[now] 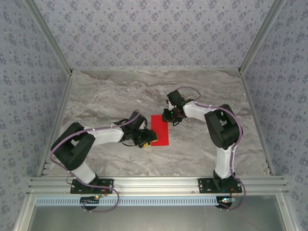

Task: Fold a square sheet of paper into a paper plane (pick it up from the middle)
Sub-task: Fold the triangle a second time at the center of the table.

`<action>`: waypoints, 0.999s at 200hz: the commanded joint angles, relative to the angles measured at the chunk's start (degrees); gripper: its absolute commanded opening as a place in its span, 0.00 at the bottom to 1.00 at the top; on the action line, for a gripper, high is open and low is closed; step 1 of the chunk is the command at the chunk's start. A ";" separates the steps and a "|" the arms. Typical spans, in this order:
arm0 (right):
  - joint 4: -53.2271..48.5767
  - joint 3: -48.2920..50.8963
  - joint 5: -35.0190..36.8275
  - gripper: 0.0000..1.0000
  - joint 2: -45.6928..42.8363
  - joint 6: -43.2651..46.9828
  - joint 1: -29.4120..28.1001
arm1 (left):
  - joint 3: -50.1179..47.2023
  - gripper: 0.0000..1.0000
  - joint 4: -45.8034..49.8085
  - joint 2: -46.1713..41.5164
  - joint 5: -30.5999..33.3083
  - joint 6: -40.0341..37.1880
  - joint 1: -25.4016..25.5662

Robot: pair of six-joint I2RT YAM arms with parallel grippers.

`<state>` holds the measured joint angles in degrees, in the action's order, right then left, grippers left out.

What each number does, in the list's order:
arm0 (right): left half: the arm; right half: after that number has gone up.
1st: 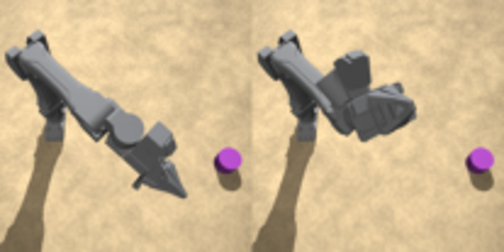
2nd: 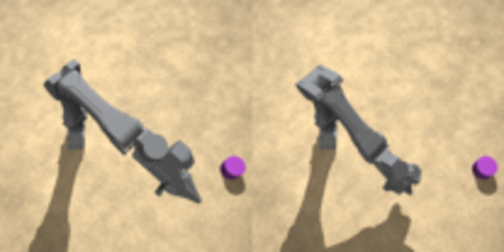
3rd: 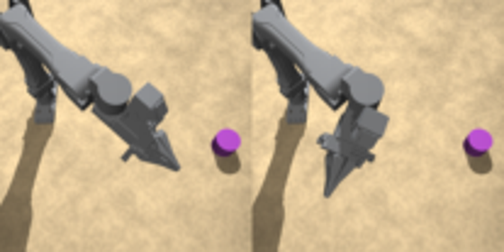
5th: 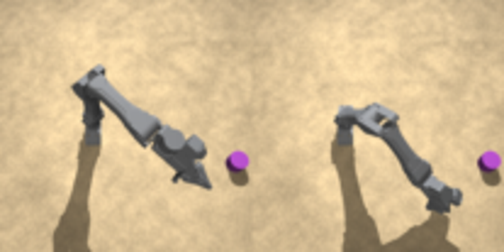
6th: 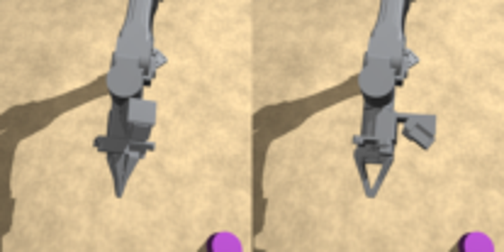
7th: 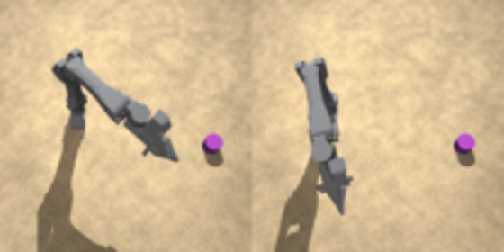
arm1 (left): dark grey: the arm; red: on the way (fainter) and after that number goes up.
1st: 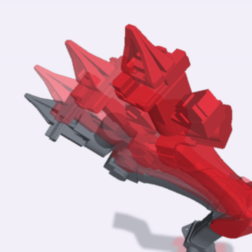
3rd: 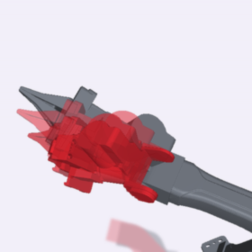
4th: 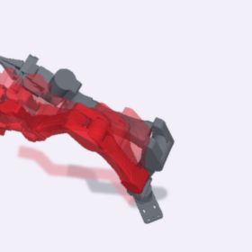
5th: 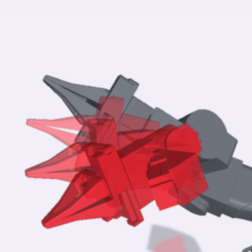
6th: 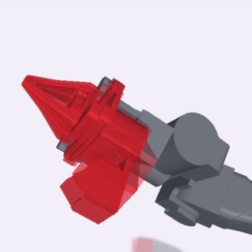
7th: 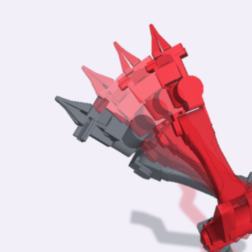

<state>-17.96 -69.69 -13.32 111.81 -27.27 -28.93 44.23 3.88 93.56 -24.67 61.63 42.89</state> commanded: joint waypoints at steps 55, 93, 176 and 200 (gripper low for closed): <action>-3.40 0.87 2.25 0.22 3.87 -0.84 0.28 | 2.60 0.51 -0.49 1.72 -1.68 0.43 0.57; -3.34 2.80 2.01 0.22 3.43 -0.94 0.29 | 2.41 0.48 -2.72 1.10 -2.96 0.42 0.52; 3.47 9.42 -7.36 0.20 -10.01 -3.90 2.87 | 1.80 0.47 -12.53 2.93 -3.74 1.08 0.47; 5.46 14.62 -8.10 0.19 -15.05 -4.89 2.90 | 1.44 0.47 -13.41 3.51 -3.77 1.30 0.44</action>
<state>-14.66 -59.00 -18.70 102.54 -29.80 -26.20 45.28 -7.09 95.77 -27.83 62.48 42.92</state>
